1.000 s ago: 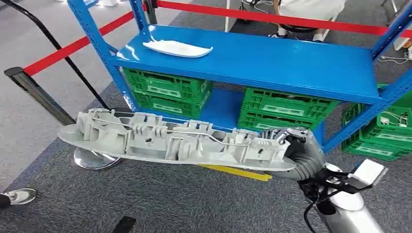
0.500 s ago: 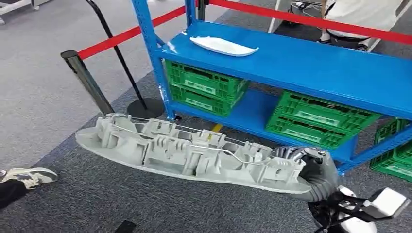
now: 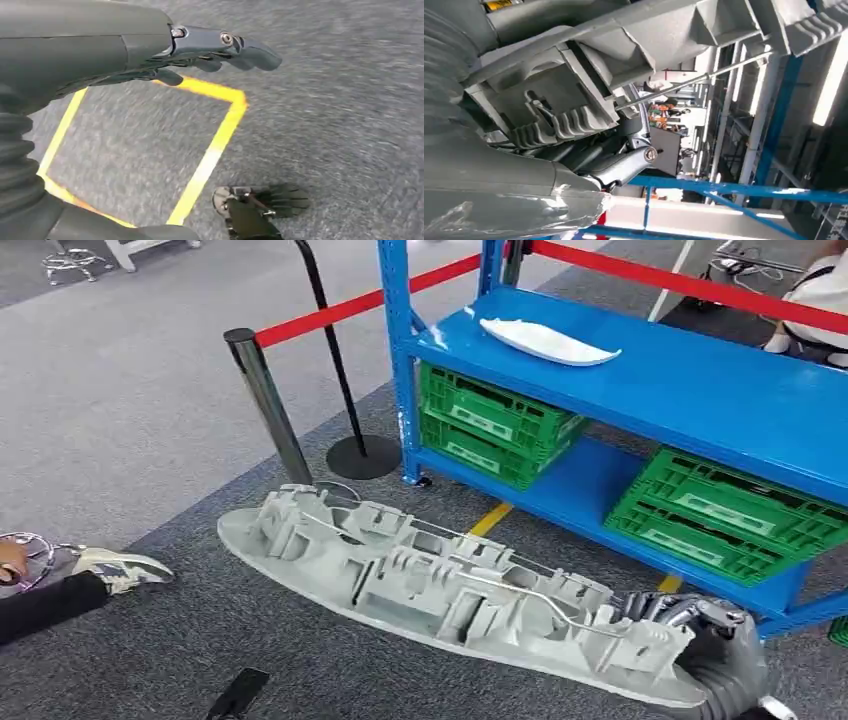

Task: Take the parts from the cabinet and place them on the table.

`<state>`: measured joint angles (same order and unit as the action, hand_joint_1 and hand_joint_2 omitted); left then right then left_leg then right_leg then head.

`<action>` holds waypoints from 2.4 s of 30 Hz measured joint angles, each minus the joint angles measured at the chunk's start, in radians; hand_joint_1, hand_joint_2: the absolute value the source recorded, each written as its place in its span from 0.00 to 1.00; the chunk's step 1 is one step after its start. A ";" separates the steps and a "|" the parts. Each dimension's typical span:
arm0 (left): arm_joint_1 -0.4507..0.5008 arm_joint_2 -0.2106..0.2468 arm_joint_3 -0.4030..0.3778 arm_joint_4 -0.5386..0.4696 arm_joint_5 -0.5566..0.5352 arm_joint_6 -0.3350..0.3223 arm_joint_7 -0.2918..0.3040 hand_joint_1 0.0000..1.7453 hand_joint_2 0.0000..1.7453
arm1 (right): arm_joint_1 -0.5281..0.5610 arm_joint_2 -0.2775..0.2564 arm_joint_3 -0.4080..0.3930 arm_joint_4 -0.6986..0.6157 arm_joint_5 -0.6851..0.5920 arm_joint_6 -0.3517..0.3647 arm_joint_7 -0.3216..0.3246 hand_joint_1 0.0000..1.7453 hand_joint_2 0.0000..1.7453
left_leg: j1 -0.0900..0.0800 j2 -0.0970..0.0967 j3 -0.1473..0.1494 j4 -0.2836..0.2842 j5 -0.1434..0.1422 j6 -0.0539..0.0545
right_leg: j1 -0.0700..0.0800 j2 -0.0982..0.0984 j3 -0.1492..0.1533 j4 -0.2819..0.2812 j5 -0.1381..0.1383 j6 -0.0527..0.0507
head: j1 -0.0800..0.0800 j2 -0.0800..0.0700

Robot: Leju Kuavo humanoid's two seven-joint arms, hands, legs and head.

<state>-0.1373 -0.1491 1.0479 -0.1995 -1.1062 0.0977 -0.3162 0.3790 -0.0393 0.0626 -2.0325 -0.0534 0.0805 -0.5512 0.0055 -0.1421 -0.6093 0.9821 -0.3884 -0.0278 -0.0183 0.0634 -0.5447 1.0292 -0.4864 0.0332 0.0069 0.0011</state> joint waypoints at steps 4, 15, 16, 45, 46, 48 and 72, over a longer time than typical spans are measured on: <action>-0.011 0.008 0.015 0.000 0.007 -0.003 0.002 0.00 1.00 | 0.024 0.017 -0.001 -0.021 0.002 -0.003 -0.003 1.00 1.00 | -0.007 0.124 -0.084 0.176 -0.113 -0.015 | 0.000 -0.059 -0.003 -0.005 0.006 -0.021 | -0.009 0.000; -0.020 0.012 0.035 0.000 0.030 0.013 0.014 0.00 1.00 | 0.047 0.030 -0.003 -0.038 0.019 -0.009 -0.003 1.00 1.00 | -0.019 0.189 0.021 0.010 -0.037 0.017 | 0.014 -0.191 0.007 -0.012 0.001 0.001 | -0.009 0.000; -0.019 0.013 0.040 0.000 0.037 0.018 0.015 0.00 1.00 | 0.052 0.031 -0.003 -0.043 0.024 -0.011 -0.003 1.00 1.00 | -0.013 0.175 0.024 0.003 -0.030 0.026 | 0.011 -0.189 0.008 -0.010 -0.005 0.009 | -0.010 0.000; 0.046 0.043 0.070 0.000 0.074 0.005 0.009 0.00 1.00 | -0.124 0.024 0.057 0.091 -0.071 0.055 0.011 1.00 1.00 | -0.030 0.208 0.004 0.009 -0.020 0.023 | 0.023 -0.188 0.008 -0.007 -0.010 -0.013 | -0.011 0.000; 0.050 0.044 0.076 0.000 0.085 0.008 0.010 0.00 1.00 | -0.133 0.023 0.062 0.100 -0.073 0.056 0.013 1.00 1.00 | -0.029 0.193 0.004 0.005 -0.017 0.030 | 0.023 -0.202 0.013 -0.010 -0.012 -0.008 | -0.012 0.000; 0.052 0.048 0.091 0.000 0.099 0.014 0.004 0.00 1.00 | -0.148 0.018 0.069 0.116 -0.081 0.058 0.014 1.00 1.00 | -0.018 0.169 0.008 -0.001 -0.011 0.042 | 0.015 -0.111 -0.008 0.038 -0.047 0.003 | -0.010 0.000; 0.062 0.052 0.118 0.000 0.092 0.002 -0.042 0.00 1.00 | -0.149 0.005 0.084 0.168 -0.100 0.042 -0.003 1.00 1.00 | -0.015 0.209 -0.005 0.053 -0.014 0.008 | 0.014 -0.149 -0.005 0.005 -0.001 -0.027 | -0.014 0.000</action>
<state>-0.0753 -0.0973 1.1658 -0.1995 -1.0147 0.0996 -0.3586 0.2304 -0.0343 0.1469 -1.8642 -0.1530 0.1225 -0.5543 -0.0091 0.0669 -0.6138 1.0353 -0.4022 -0.0200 -0.0044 -0.0852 -0.5496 1.0342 -0.4879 0.0059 -0.0069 0.0011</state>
